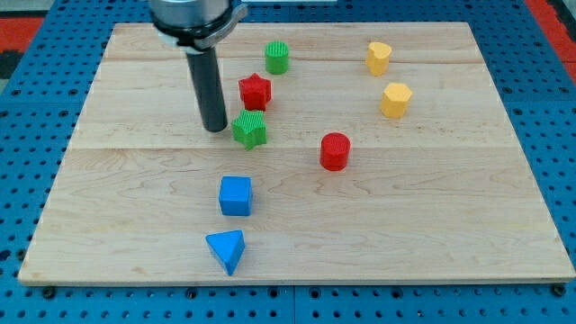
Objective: Push the blue cube slightly to the left
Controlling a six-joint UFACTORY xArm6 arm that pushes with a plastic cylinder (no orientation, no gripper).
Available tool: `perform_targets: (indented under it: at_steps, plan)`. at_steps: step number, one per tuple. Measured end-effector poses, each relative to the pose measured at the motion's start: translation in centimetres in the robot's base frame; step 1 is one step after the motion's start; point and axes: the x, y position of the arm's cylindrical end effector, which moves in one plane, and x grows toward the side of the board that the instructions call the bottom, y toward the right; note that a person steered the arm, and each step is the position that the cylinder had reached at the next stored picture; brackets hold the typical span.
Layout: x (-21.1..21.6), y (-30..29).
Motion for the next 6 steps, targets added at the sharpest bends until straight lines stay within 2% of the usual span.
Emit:
perform_targets:
  at_steps: [2, 3, 4, 5, 6]
  plan:
    - [8.6, -5.0]
    - [5.9, 1.3]
    - [6.0, 10.0]
    - [10.1, 10.9]
    - [12.6, 5.4]
